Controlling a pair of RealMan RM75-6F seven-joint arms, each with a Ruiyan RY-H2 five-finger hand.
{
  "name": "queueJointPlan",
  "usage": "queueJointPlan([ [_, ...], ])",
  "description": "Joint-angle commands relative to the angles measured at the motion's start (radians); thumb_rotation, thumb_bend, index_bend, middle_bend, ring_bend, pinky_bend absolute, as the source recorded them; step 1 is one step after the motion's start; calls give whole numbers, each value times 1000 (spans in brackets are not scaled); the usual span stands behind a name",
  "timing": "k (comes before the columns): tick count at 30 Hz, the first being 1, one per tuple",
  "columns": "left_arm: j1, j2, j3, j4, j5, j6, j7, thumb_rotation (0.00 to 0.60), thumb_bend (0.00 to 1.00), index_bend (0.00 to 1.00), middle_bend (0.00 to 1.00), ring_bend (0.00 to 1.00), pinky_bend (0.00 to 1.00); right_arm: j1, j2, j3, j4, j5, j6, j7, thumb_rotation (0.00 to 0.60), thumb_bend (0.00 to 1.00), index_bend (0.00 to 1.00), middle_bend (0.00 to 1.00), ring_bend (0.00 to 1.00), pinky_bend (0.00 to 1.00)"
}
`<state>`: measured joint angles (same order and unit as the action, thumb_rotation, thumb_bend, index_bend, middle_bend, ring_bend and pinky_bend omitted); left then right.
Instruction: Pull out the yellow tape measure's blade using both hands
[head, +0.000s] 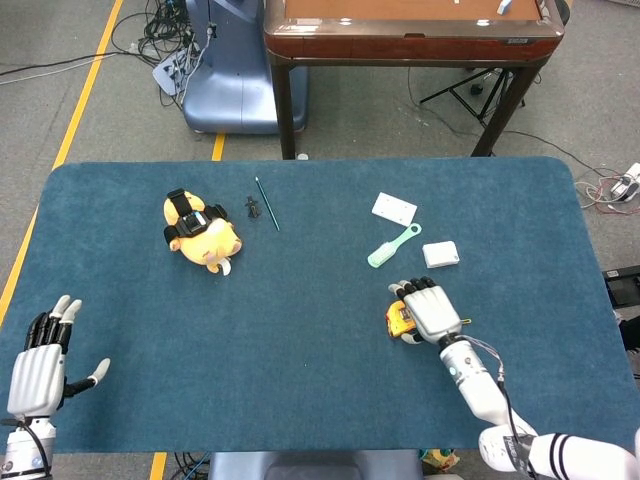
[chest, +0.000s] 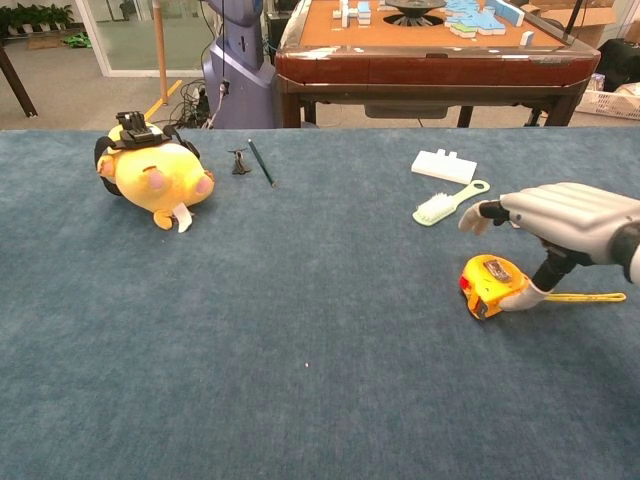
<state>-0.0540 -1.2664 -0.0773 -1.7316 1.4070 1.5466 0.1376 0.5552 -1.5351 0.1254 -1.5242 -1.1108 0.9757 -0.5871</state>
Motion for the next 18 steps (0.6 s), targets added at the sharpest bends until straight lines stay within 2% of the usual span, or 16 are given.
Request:
queueJointPlan([
  [1,2,1,-1,4,-5,-1,-6,600,215,42,0,0,11,27,-48,14,37,31,4,-34,600,134,226,235,200,176],
  [8,7,5,-7,17,-10,1,-26,600,215,42,0,0,11,66,-121,39,78,91,9,-69,600,134,226,236,200,176],
  [18,8,5,-8,27,-14,-7,-34,600,216,42,0,0,11,38,-43,-8,-5,151,44,-104,600,137,226,286,202,176],
])
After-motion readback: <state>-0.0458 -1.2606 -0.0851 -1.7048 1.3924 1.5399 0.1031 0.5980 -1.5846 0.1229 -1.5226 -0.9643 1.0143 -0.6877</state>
